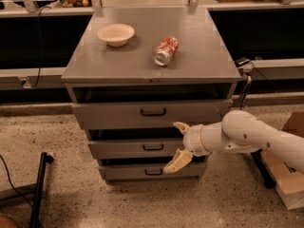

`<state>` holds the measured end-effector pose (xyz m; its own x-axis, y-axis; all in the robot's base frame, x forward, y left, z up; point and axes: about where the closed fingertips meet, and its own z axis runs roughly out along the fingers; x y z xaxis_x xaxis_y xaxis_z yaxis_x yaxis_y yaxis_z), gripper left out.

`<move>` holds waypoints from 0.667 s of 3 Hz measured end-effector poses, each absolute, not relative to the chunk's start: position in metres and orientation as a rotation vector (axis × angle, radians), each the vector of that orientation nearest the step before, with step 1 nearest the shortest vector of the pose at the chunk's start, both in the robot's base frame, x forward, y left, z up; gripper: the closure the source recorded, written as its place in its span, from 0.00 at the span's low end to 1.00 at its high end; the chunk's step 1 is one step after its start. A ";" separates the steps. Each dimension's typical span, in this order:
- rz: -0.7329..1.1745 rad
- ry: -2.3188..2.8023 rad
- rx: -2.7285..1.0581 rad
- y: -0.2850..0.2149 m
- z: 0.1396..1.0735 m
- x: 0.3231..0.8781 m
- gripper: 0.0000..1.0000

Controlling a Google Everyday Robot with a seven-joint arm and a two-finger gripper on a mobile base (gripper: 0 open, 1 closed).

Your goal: Open middle drawer

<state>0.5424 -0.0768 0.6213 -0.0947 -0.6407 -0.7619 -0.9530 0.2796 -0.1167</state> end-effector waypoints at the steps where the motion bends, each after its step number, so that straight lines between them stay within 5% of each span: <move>1: 0.657 1.738 -1.334 -0.063 0.605 0.553 0.00; 2: 0.675 1.723 -1.309 -0.068 0.593 0.548 0.00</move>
Offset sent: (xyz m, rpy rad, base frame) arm 0.0099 0.0150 -0.0155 0.1199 0.0006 -0.0001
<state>0.5476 -0.0676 0.5931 -0.0940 -0.4922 -0.8654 -0.9490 0.3070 -0.0715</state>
